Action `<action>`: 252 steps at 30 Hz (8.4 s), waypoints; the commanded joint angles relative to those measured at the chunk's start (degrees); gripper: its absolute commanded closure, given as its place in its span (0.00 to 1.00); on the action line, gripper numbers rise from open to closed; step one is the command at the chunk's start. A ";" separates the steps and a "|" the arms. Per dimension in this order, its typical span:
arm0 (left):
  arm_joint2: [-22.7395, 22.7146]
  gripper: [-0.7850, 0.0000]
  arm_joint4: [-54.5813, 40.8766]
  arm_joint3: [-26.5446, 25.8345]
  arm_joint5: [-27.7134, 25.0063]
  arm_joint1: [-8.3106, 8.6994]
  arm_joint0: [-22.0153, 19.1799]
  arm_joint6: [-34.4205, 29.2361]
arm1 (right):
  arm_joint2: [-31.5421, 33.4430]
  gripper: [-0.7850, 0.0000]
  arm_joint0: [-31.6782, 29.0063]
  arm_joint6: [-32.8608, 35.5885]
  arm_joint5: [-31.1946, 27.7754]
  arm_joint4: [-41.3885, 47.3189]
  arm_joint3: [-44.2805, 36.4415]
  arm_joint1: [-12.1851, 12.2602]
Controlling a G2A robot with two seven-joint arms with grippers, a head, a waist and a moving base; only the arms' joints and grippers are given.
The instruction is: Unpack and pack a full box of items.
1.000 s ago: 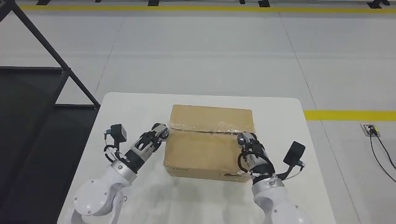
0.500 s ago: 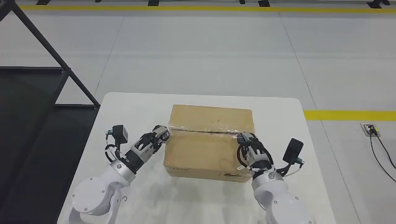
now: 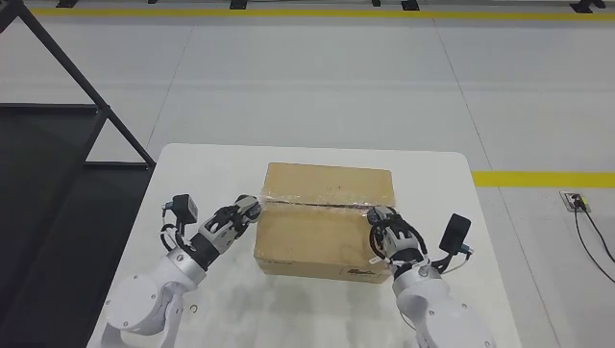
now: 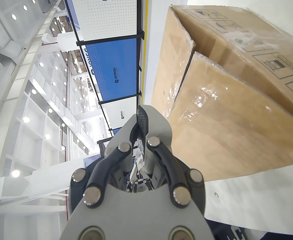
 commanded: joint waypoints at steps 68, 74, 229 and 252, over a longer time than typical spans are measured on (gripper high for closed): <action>0.15 0.00 -4.79 2.17 0.84 2.15 -1.18 2.07 | -1.86 1.00 3.26 0.07 2.18 -1.69 3.21 -0.45; -0.27 0.00 -5.13 2.22 0.50 2.32 -0.95 2.34 | -1.55 1.00 3.85 -0.02 2.68 -1.32 3.40 -0.60; 6.91 0.00 -4.19 0.61 -26.82 0.18 0.64 19.43 | -8.84 1.00 9.73 1.83 -0.89 -10.19 11.08 -4.39; 6.41 0.00 -5.51 2.52 -27.65 -0.19 2.04 17.98 | -13.06 1.00 23.76 -1.12 12.83 -10.33 27.53 -7.76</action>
